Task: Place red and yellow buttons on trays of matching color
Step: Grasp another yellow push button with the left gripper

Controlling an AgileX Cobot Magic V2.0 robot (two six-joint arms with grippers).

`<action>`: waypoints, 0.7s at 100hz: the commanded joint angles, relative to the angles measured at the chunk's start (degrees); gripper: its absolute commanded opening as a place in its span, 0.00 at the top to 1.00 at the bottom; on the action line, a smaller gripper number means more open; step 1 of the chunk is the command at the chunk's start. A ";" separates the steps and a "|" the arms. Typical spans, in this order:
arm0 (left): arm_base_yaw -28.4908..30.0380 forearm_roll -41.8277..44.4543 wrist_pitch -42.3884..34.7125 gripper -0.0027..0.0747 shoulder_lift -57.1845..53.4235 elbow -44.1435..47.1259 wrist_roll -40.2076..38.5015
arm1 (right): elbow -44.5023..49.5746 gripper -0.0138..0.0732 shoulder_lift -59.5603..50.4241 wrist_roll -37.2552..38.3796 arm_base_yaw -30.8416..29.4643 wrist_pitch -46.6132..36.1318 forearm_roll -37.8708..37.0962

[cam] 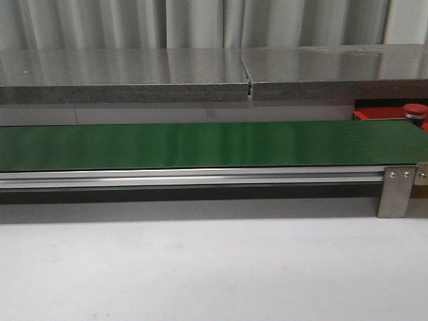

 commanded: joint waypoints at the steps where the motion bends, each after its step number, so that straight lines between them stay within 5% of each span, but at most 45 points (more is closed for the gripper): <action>1: -0.20 -1.26 -1.27 0.22 -4.44 -2.09 0.03 | -1.45 0.92 0.38 -0.32 0.06 -3.97 0.17; 31: 7.44 -0.89 2.37 0.32 -7.11 -2.09 2.52 | -1.45 0.92 0.38 -0.32 0.06 -3.97 0.17; 70: 19.70 4.67 1.34 0.33 -5.80 4.56 3.12 | -1.45 0.92 0.38 -0.32 0.06 -3.97 0.17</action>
